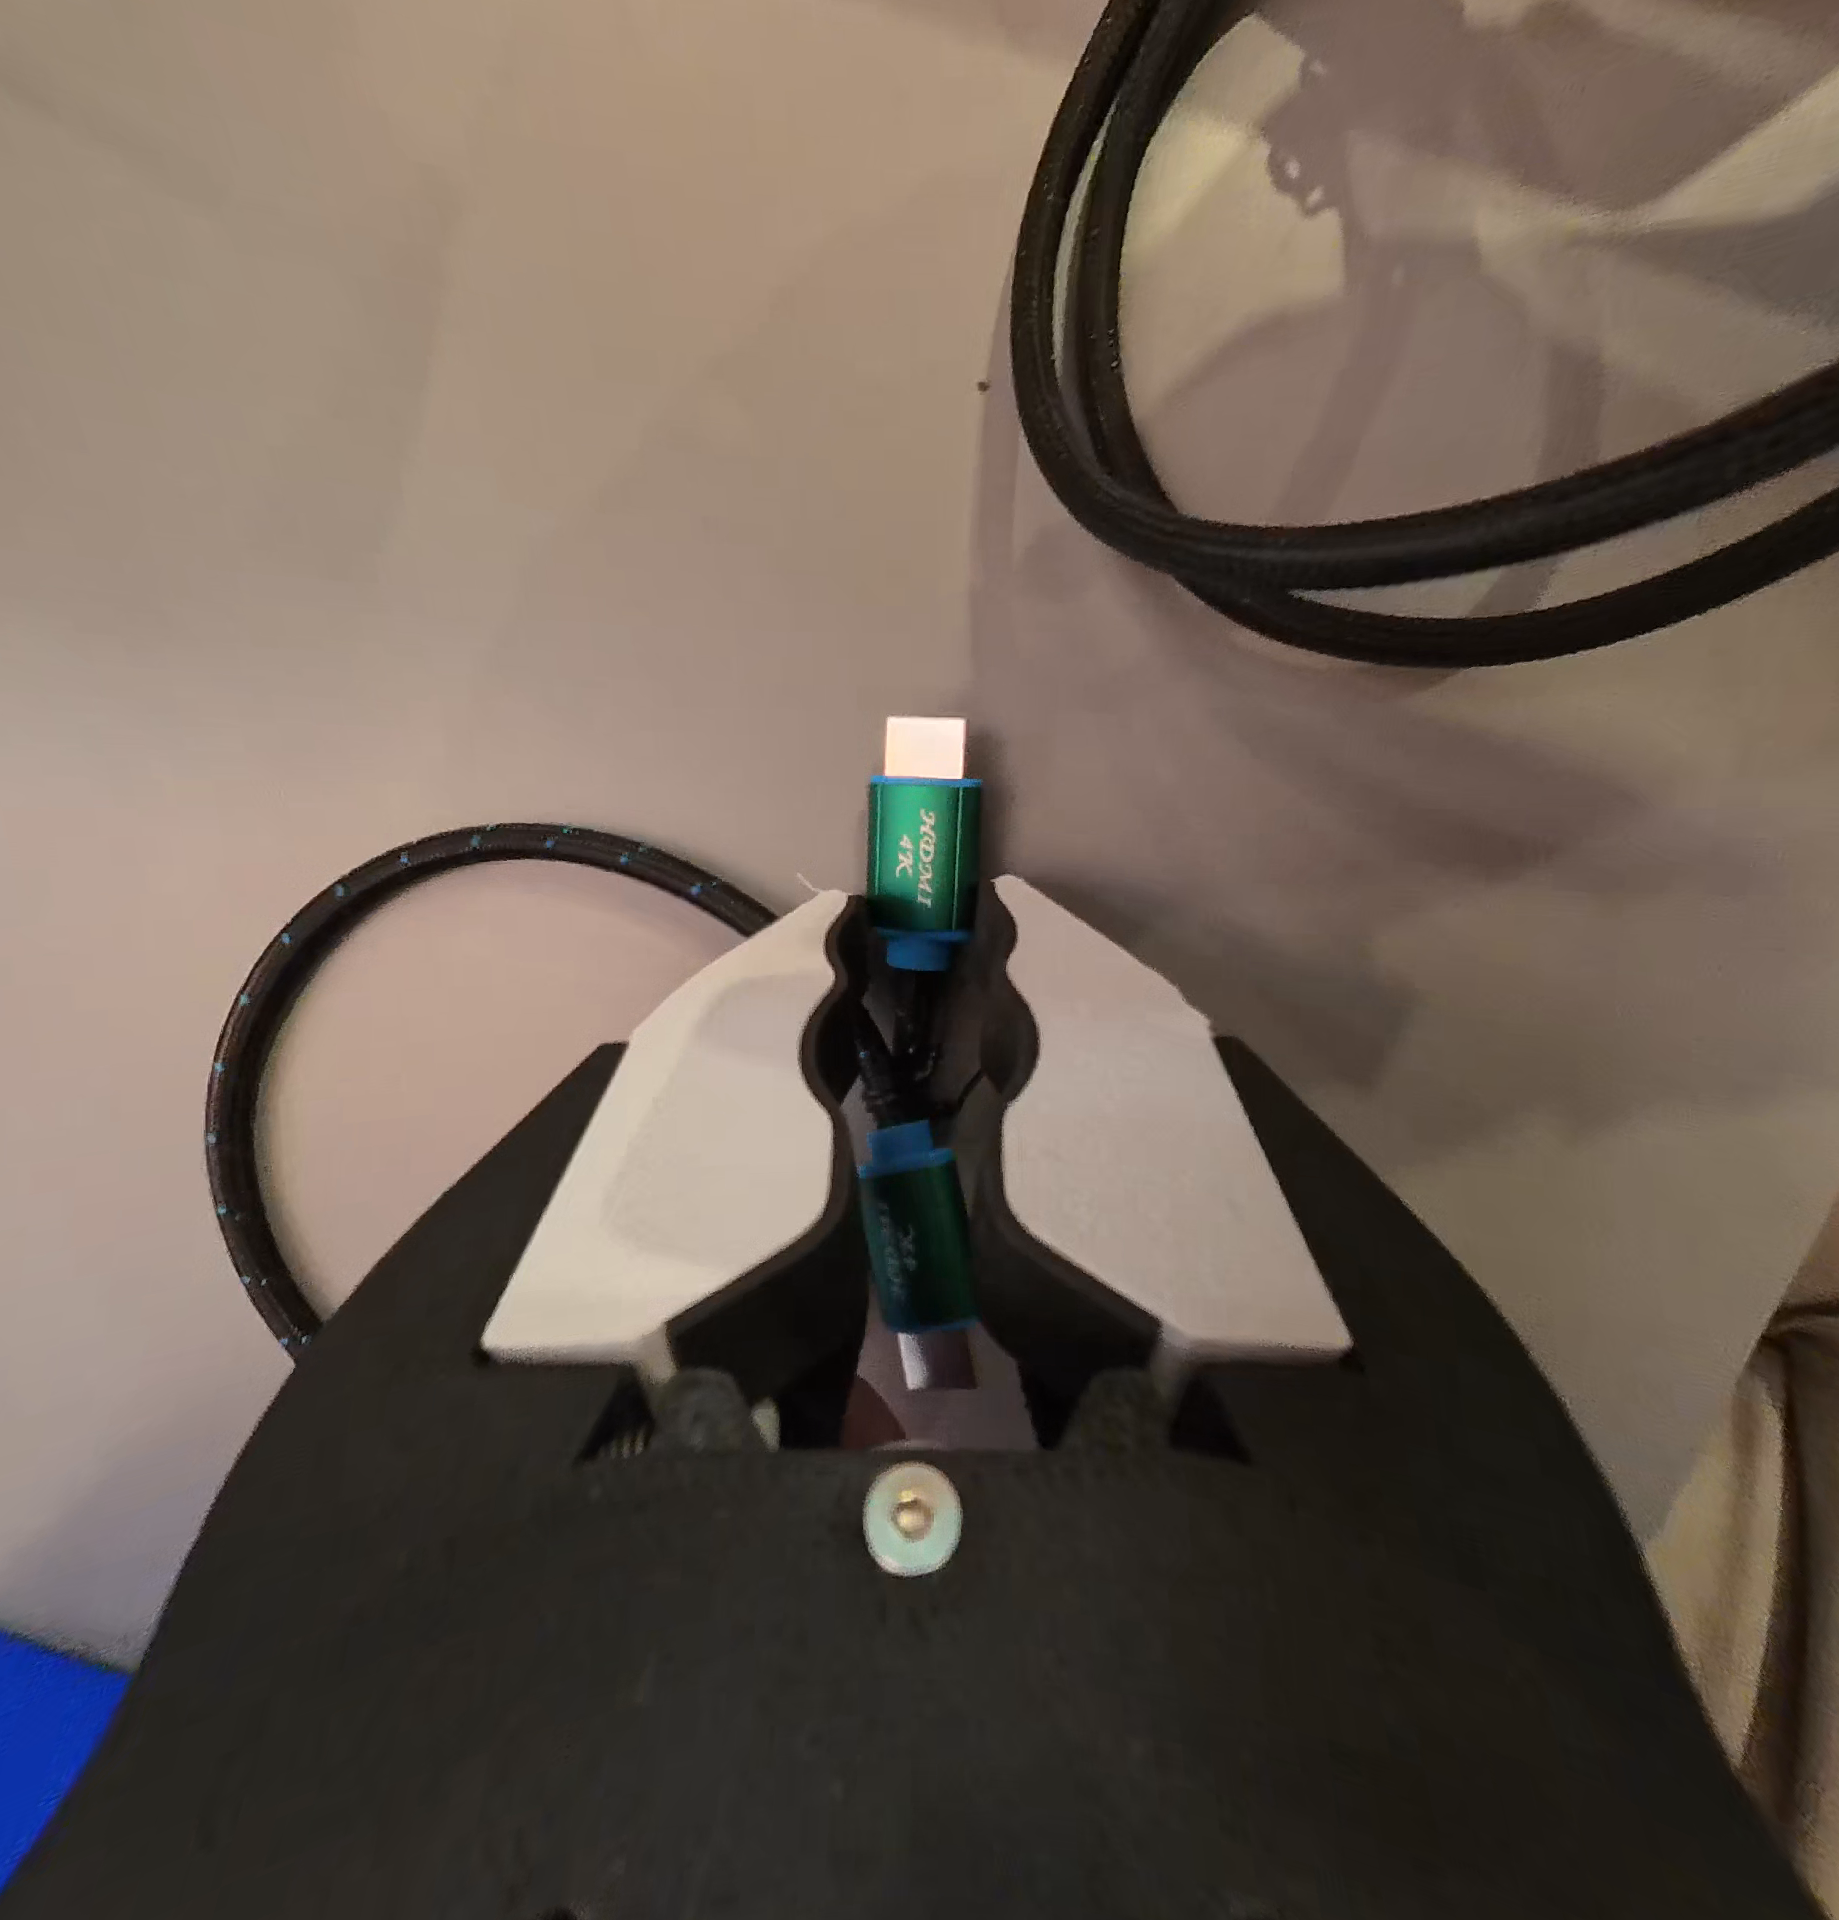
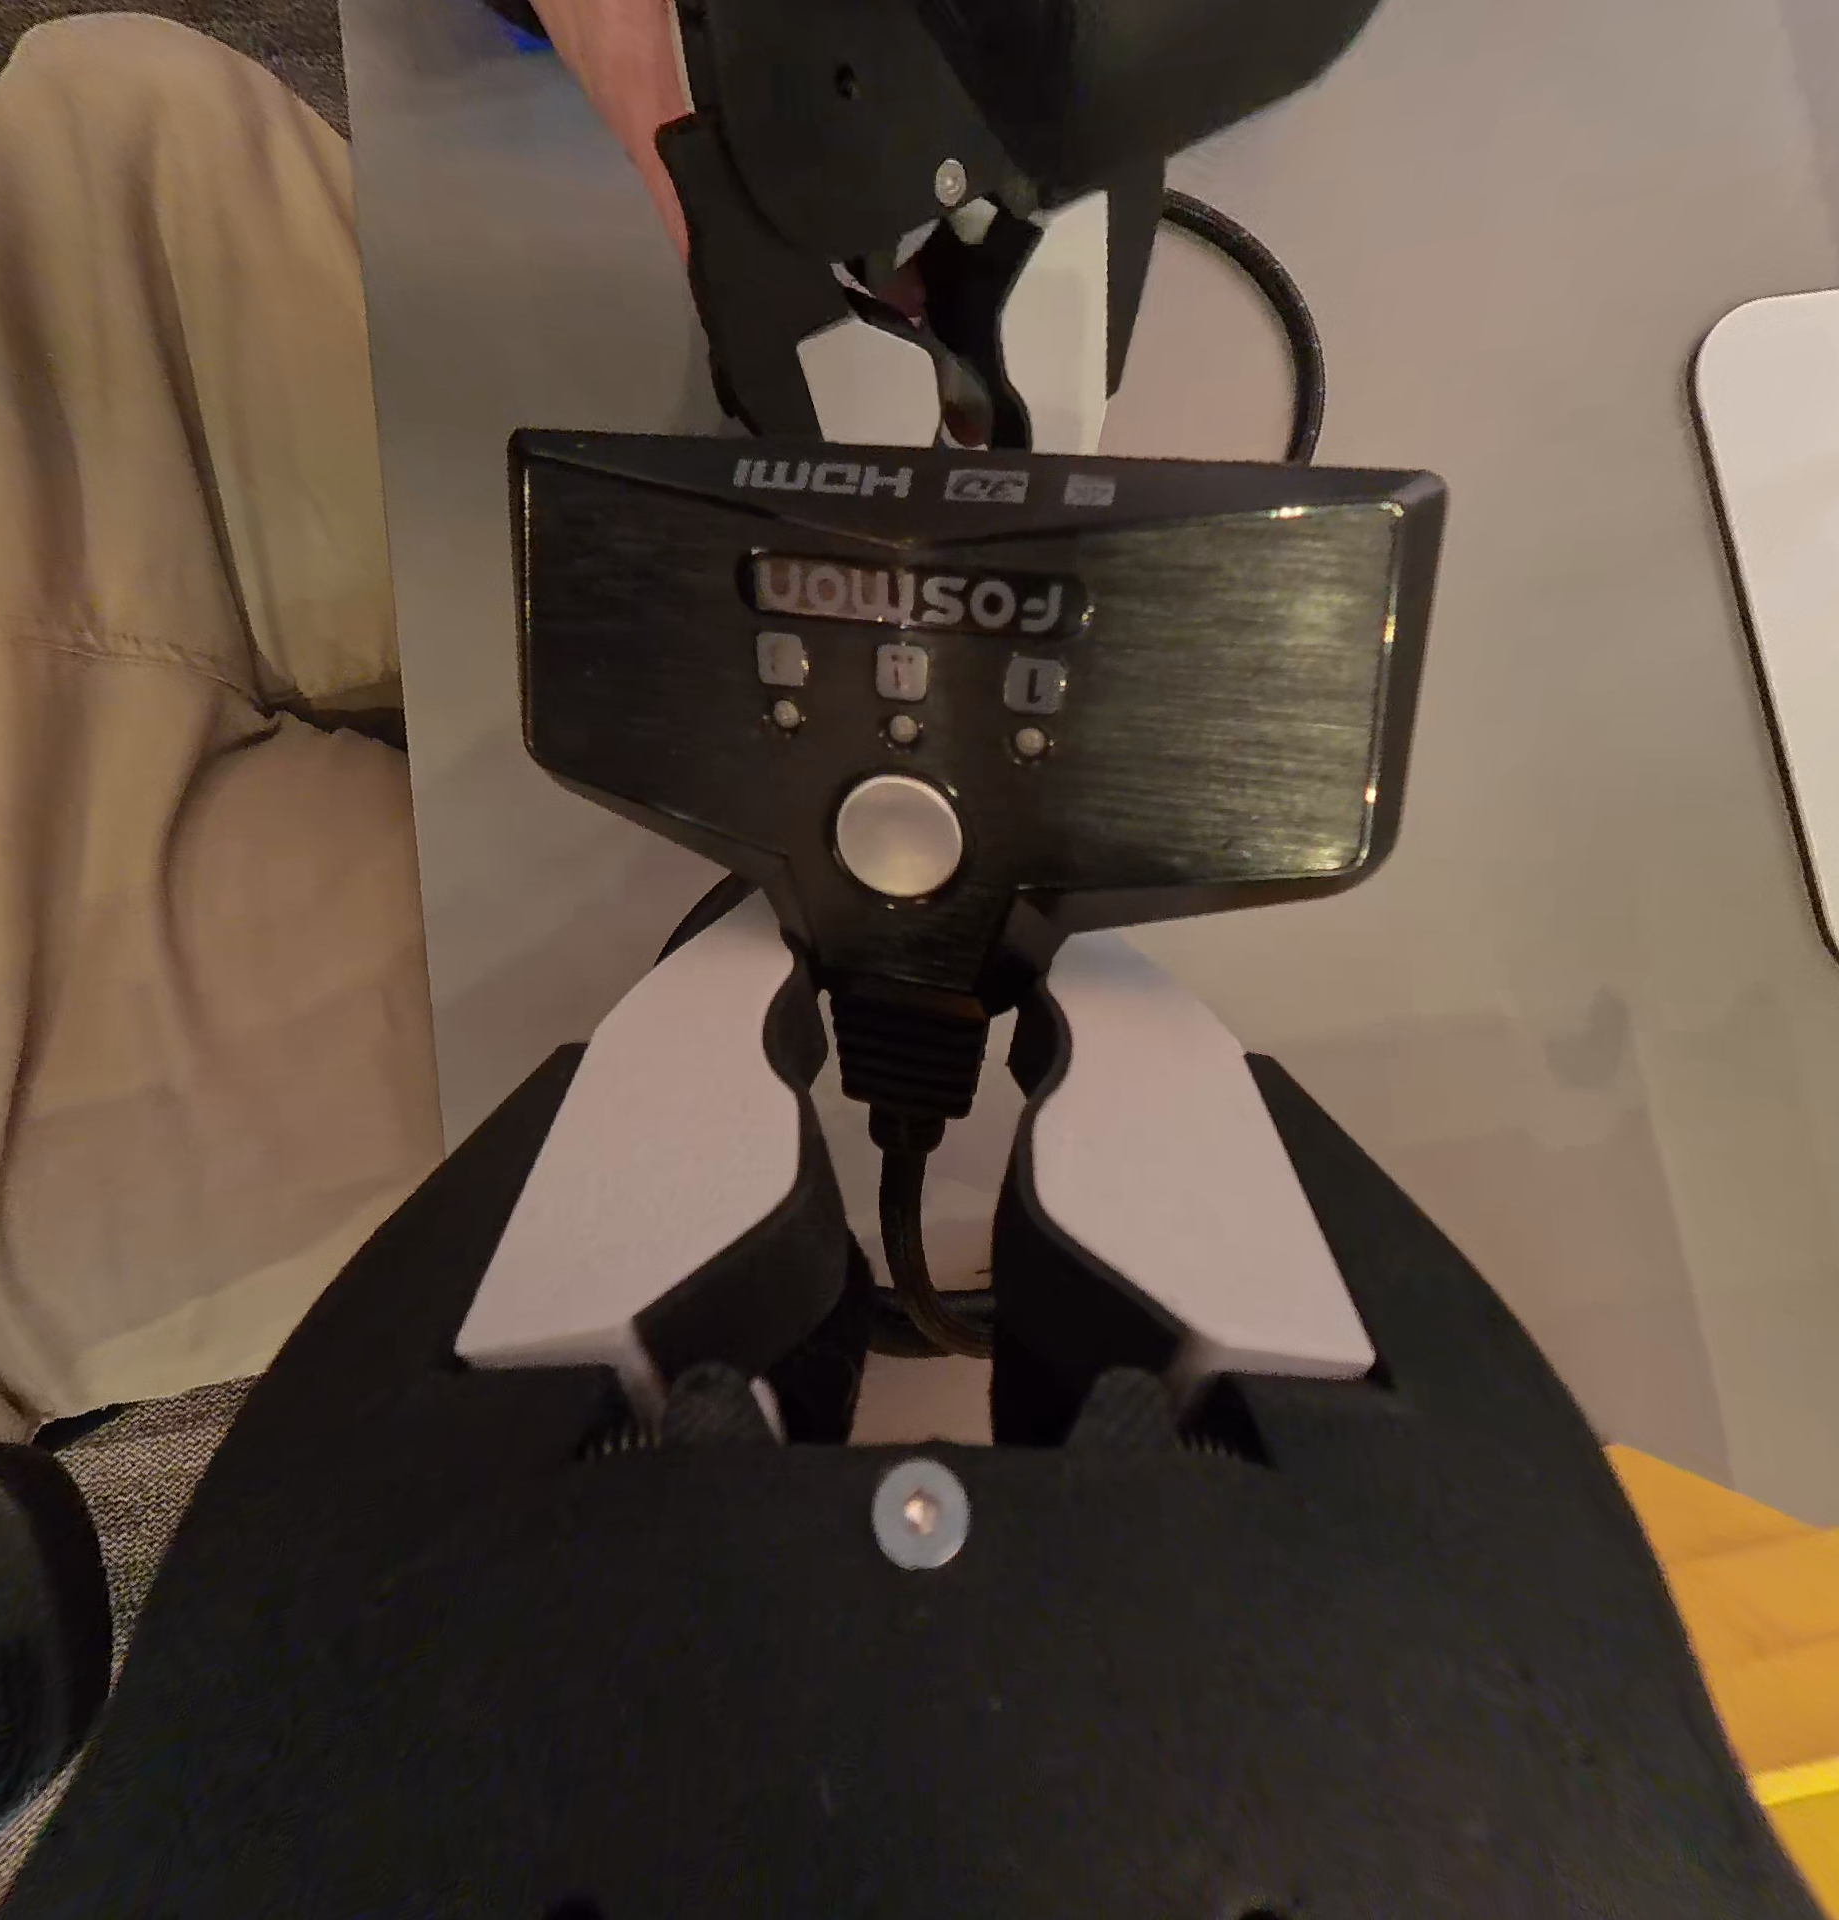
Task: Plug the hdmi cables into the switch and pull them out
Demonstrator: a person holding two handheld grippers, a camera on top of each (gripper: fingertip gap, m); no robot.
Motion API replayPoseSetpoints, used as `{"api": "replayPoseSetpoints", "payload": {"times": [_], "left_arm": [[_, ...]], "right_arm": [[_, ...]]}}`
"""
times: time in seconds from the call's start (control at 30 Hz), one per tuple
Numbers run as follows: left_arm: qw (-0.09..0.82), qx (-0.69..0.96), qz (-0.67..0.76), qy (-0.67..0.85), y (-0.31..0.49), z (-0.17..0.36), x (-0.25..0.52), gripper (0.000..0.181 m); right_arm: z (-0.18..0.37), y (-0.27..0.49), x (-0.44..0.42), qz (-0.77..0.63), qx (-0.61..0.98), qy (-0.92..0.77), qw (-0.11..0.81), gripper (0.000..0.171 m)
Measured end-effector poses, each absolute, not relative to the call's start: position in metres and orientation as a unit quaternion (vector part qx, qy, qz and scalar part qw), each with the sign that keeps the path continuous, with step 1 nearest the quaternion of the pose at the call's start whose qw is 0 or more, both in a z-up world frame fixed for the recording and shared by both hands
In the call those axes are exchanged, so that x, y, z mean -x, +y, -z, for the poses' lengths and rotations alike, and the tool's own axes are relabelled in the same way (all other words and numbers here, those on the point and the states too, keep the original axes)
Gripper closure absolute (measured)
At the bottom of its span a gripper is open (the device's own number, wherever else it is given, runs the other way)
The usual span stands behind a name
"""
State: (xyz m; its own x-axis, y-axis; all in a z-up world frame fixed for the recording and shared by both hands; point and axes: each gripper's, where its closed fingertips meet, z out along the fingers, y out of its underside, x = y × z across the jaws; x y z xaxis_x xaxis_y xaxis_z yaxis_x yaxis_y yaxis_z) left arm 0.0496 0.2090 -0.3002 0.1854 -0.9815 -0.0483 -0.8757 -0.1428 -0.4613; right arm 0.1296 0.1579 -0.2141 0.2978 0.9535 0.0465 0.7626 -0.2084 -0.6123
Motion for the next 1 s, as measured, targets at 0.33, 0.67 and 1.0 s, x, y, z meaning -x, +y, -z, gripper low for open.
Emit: {"api": "replayPoseSetpoints", "payload": {"times": [0.33, 0.67, 1.0], "left_arm": [[0.316, 0.689, 0.087, 0.646, 0.200, 0.230, -0.045, 0.162], [0.390, 0.583, -0.053, 0.710, 0.188, 0.197, -0.038, 0.162], [0.377, 0.558, -0.098, 0.733, 0.184, 0.211, -0.038, 0.162]], "right_arm": [[0.227, 0.155, -0.130, -0.174, 0.760, -0.580, 0.237, 0.139], [0.243, 0.151, -0.125, -0.153, 0.763, -0.603, 0.174, 0.139], [0.255, 0.154, -0.117, -0.105, 0.757, -0.629, 0.138, 0.139]]}}
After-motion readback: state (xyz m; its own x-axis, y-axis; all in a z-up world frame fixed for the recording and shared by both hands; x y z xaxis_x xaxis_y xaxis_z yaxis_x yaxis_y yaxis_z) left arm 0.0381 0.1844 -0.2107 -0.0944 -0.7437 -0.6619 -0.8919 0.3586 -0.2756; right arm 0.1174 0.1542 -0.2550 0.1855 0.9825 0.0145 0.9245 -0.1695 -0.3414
